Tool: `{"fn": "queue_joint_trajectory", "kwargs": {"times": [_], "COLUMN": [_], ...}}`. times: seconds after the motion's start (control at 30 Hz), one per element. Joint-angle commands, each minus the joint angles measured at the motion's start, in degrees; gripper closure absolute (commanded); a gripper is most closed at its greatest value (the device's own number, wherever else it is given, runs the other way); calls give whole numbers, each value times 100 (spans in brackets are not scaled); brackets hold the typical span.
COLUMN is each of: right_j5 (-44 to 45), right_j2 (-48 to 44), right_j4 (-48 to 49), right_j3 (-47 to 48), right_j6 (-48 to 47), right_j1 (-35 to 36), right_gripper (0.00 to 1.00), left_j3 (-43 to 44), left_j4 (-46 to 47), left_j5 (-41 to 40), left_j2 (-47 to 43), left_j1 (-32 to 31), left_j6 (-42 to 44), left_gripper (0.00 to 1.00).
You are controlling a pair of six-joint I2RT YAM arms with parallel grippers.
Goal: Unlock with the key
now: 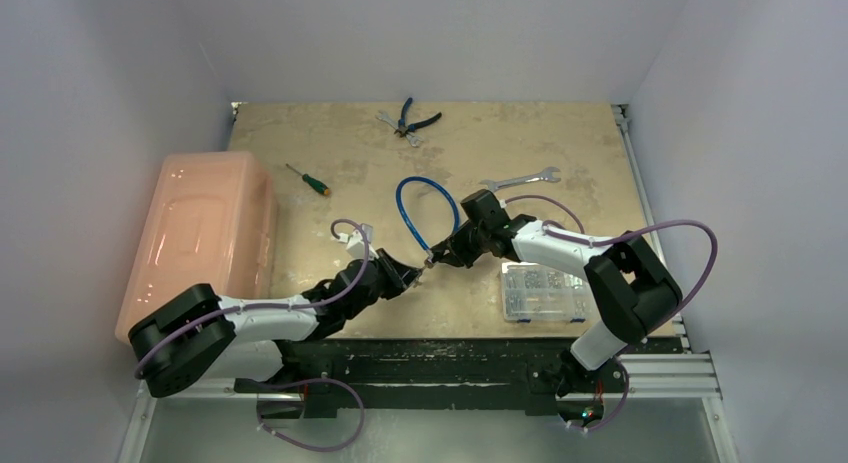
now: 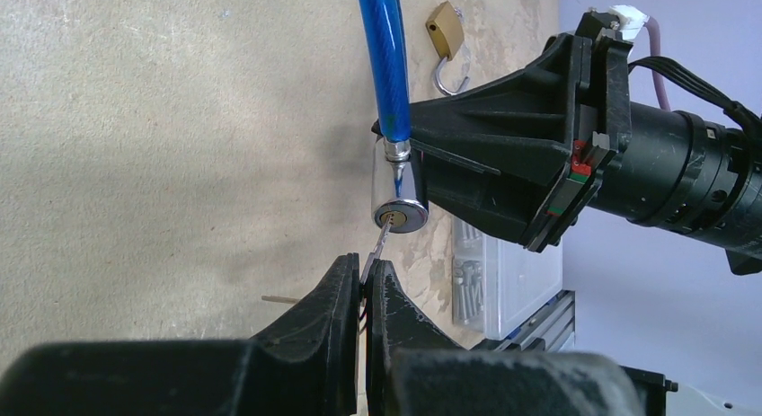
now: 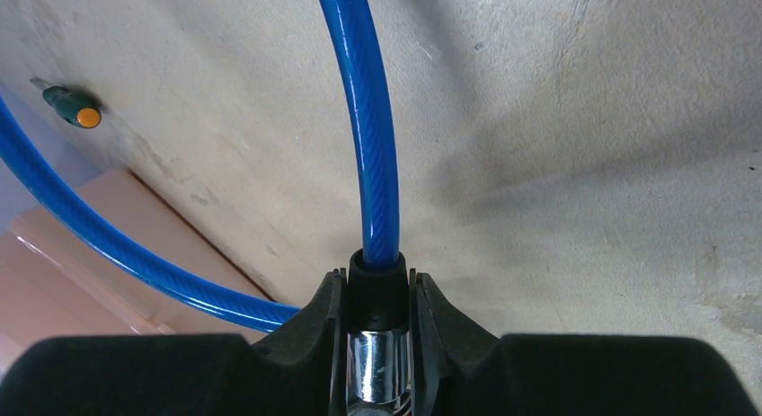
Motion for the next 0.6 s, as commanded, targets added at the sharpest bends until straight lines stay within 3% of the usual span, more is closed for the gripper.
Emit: {"fn": "queue_joint_trajectory", "kwargs": {"times": [0.0,0.57], "right_j5": [-176,96], "right_j2": [-71,-105], "right_j4": [237,-57], "right_j3": [27,195], "right_j6": [134,112], "right_j1": [67,113], "right_gripper": [100,100], "left_j3": [230,459], "left_j4": [-116,-303], "left_j5": [-255,-396], "left_j2": [87,206], "left_j1": [1,1], "left_j6": [-153,-242], "left_gripper": [100,100]}}
